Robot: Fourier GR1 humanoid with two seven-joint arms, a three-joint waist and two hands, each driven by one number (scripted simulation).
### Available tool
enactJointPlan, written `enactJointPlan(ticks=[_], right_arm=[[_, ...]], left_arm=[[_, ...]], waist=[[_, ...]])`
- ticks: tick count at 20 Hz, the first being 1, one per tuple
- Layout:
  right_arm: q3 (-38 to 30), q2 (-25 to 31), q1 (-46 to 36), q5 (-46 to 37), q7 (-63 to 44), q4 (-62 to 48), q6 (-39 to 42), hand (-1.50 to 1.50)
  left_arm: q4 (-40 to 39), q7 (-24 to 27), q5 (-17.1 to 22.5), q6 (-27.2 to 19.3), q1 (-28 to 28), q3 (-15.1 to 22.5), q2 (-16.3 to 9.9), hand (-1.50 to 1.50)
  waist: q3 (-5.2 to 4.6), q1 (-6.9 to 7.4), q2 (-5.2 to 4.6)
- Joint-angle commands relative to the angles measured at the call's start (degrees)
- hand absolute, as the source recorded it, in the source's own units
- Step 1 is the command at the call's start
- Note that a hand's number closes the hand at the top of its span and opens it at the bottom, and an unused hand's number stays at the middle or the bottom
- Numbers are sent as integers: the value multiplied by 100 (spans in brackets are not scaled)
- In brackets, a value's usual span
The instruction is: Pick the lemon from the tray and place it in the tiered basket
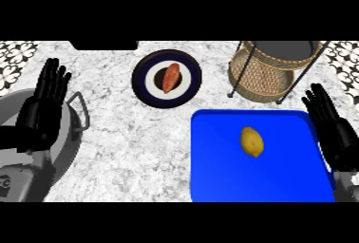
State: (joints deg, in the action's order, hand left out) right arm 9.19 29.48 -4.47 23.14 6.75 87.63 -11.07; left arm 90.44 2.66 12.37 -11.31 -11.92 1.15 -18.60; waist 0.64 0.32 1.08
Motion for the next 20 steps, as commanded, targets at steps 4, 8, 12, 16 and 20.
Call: enactJointPlan(ticks=[4,8,12,16,20], right_arm=[[330,-1189,-1172,-759,-528,-1093,-1469,-150],[544,-1704,-1559,-1635,-984,-1921,-2948,-150],[244,-2701,-2214,-1513,505,-2724,-2977,-150],[983,-2132,-2172,-2545,-545,-2234,-3434,-150],[1704,-1165,-2541,-3365,-2480,-2066,-3059,-150]], left_arm=[[-225,-198,-186,543,239,759,171,0],[-700,-51,-217,876,335,1252,466,0],[-1209,430,-202,1141,570,1015,332,0],[-1167,103,-316,965,314,1035,518,0],[-1066,211,-222,1124,654,1002,345,0]], waist=[[-65,151,-167],[-80,206,-233],[-62,95,-155],[-71,-40,-98],[-107,-93,-15]])
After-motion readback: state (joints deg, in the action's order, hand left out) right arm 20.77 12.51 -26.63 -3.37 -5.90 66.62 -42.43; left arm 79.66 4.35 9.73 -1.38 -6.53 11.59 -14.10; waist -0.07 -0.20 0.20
